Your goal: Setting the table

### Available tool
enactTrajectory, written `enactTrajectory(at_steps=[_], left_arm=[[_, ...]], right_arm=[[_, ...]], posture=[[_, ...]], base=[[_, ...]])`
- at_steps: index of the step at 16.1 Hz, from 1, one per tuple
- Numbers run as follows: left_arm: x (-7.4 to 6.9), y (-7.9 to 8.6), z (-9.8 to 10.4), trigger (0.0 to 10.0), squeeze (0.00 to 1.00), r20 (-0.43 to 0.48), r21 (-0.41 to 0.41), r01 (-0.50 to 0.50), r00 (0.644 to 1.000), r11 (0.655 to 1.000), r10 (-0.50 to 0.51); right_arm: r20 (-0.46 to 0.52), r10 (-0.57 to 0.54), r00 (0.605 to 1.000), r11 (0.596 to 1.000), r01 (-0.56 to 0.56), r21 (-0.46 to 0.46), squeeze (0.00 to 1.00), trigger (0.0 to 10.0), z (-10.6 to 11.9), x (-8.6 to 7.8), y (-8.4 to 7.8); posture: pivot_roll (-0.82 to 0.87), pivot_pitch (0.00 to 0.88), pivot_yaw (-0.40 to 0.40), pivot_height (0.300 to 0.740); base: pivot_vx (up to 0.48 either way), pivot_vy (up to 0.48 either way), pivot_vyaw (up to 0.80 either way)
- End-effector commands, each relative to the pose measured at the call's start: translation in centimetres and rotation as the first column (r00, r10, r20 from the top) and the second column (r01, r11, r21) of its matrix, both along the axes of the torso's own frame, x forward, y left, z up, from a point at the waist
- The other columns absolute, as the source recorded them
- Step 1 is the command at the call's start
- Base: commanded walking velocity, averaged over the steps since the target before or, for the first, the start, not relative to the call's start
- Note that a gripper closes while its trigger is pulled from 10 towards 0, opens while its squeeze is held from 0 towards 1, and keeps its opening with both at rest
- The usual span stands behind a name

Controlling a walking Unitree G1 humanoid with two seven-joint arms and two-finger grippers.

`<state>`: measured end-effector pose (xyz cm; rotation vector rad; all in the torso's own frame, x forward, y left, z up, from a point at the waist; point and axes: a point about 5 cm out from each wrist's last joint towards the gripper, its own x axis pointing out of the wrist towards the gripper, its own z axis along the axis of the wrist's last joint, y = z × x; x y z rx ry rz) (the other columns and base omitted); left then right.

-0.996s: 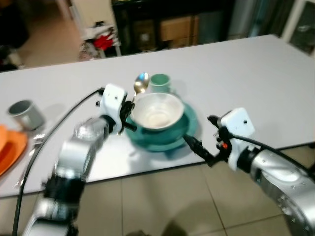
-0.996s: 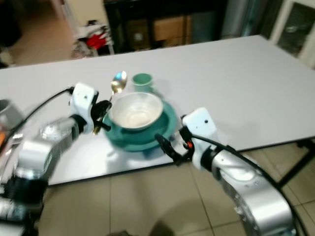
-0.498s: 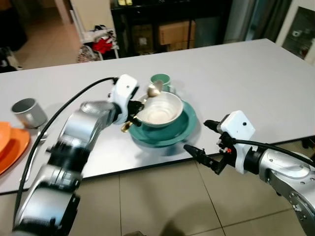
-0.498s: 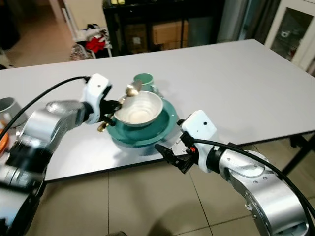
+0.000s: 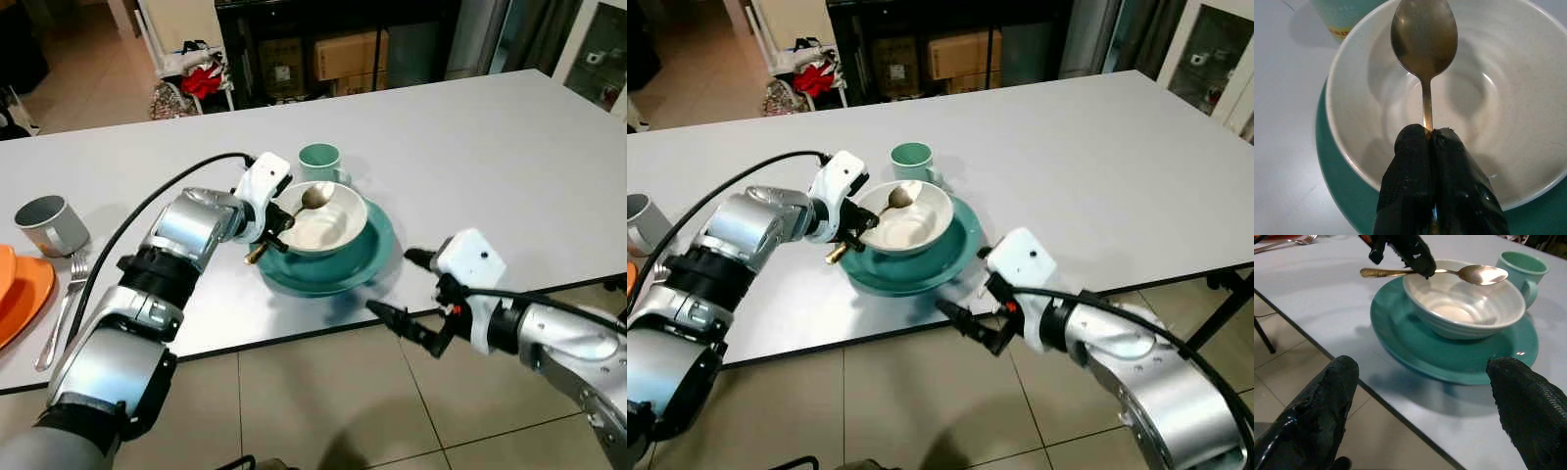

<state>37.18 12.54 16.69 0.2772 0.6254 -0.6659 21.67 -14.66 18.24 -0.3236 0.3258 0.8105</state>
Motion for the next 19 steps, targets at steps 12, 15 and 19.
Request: enactTrajectory(at_steps=[12,15,19], left_arm=[[0.7,-0.2,3.0,10.0,0.33,0.114,-0.171,0.064,0.993,0.983,-0.045],[0.1,1.0,5.3,10.0,0.0,0.302,-0.302,0.051,0.952,0.952,0.044],[-5.6,2.8,6.0,10.0,0.0,0.528,-0.366,-0.016,0.82,0.93,0.222]], right_arm=[[0.058,-0.004,0.998,0.999,0.001,0.039,0.0,10.0,1.1,0.1,0.1],[0.216,-0.177,0.96,0.982,0.157,0.103,0.14,10.0,2.3,0.9,-0.4],[0.232,-0.447,0.864,0.882,0.383,0.274,1.0,10.0,2.4,0.5,-0.6]], posture=[[-0.12,0.0,0.114,0.74],[-0.14,0.0,0.138,0.74],[-0.13,0.0,0.138,0.74]], base=[[0.0,0.0,0.0],[0.0,0.0,0.0],[0.0,0.0,0.8]])
